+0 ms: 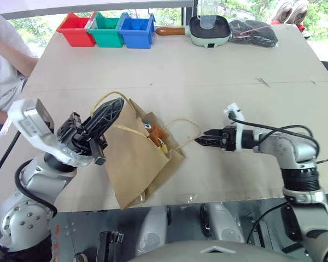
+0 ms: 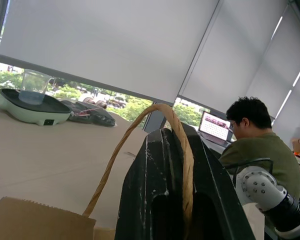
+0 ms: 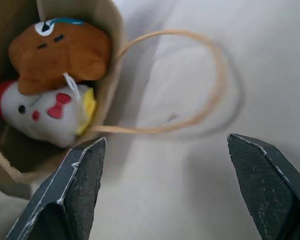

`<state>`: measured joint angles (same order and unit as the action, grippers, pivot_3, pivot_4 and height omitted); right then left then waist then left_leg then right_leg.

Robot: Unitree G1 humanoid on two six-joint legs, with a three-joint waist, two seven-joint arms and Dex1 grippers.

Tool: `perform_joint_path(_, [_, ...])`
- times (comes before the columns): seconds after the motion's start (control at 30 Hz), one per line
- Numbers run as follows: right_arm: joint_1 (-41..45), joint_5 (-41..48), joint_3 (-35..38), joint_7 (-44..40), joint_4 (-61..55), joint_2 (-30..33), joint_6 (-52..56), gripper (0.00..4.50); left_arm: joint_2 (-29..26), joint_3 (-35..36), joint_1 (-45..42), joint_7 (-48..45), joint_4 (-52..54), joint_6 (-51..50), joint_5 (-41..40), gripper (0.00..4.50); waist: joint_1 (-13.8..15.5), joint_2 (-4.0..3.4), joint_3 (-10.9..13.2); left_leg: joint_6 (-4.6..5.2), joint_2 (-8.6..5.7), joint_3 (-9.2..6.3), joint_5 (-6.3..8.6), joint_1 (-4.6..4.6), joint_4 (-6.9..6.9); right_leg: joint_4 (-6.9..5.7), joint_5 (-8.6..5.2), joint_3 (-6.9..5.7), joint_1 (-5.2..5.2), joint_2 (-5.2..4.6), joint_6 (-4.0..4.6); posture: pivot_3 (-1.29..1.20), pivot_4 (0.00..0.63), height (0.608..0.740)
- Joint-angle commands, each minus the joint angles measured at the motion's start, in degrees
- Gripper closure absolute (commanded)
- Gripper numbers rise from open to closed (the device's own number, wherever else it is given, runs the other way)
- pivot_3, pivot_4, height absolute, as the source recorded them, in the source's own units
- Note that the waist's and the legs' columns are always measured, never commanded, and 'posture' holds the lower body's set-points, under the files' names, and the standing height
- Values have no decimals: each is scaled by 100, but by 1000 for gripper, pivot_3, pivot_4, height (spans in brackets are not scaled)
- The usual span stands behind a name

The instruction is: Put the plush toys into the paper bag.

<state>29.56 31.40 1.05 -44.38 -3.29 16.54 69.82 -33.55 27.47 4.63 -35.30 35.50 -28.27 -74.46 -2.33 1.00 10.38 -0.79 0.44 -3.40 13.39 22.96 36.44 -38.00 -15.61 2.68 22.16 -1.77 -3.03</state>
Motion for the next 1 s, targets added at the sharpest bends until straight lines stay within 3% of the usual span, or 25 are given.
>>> perform_joint_path(0.03, [133, 370, 185, 88, 71, -292, 83, 757, -59, 101, -19, -66, 185, 93, -69, 4500, 8, 1, -1, 0, 0, 0, 0, 0, 0, 0, 0, 0, 0, 0, 0, 0, 150, 740])
perform_joint_path(0.13, [254, 491, 141, 37, 487, -756, -243, 1448, -27, 47, -52, -31, 197, 107, -34, 4500, 1, 2, -1, 0, -2, -1, 0, 1, 0, 1, 0, 0, 0, -2, -1, 0, 150, 740])
perform_joint_path(0.33, [433, 1014, 618, -373, 887, -1309, -1181, 4299, 15, 31, -33, 84, 277, 141, -39, 4500, 12, 1, -1, 0, -1, -1, 0, 3, 0, 1, 0, -4, 0, -1, 0, 0, 150, 740])
perform_joint_path(0.37, [481, 1292, 786, -420, 828, -1363, -1113, 4465, 19, 37, -30, 109, 282, 148, -36, 4500, 14, 1, -1, 0, -1, -2, 0, 3, 0, 2, 0, -5, 0, -2, -1, 0, 150, 740])
perform_joint_path(0.53, [878, 2606, 1393, -154, 137, -1427, -655, 4465, -97, 119, -506, 453, -90, 158, -42, 4500, 26, -2, 1, 0, 0, -11, 0, 5, 0, 0, 0, -10, -1, -2, 0, 0, 150, 740])
perform_joint_path(0.67, [1360, 3382, 1749, 755, -544, -1414, -649, 4465, -440, 5, -1410, 485, -846, 53, 310, 4500, 12, -3, 2, -1, -2, -12, -1, 1, 1, -9, 0, -16, -1, 5, 0, 0, 150, 740])
perform_joint_path(0.77, [1750, 3795, 1842, 1544, -1188, -1203, -722, 4465, -885, -457, -2306, 49, -1678, -108, 934, 4500, 25, -5, 3, -1, -3, -16, -1, 6, 2, -8, 0, -22, 0, 8, 0, 0, 150, 740])
perform_joint_path(0.9, [1912, 3653, 1505, 2391, -1893, -780, -696, 4465, -1115, -1446, -3644, -851, -3102, -37, 2090, 4500, 24, -3, 2, -1, -9, -16, -1, 18, 1, 2, -1, -24, 5, 5, -1, 0, 150, 740])
perform_joint_path(1.0, [1579, 2889, 841, 2531, -2133, -316, -756, 4465, -996, -2404, -4385, -1910, -4234, 680, 3320, 4500, -2, -2, 1, -1, -10, -8, -1, 17, -1, 4, -1, -18, 7, 3, -2, 0, 150, 740])
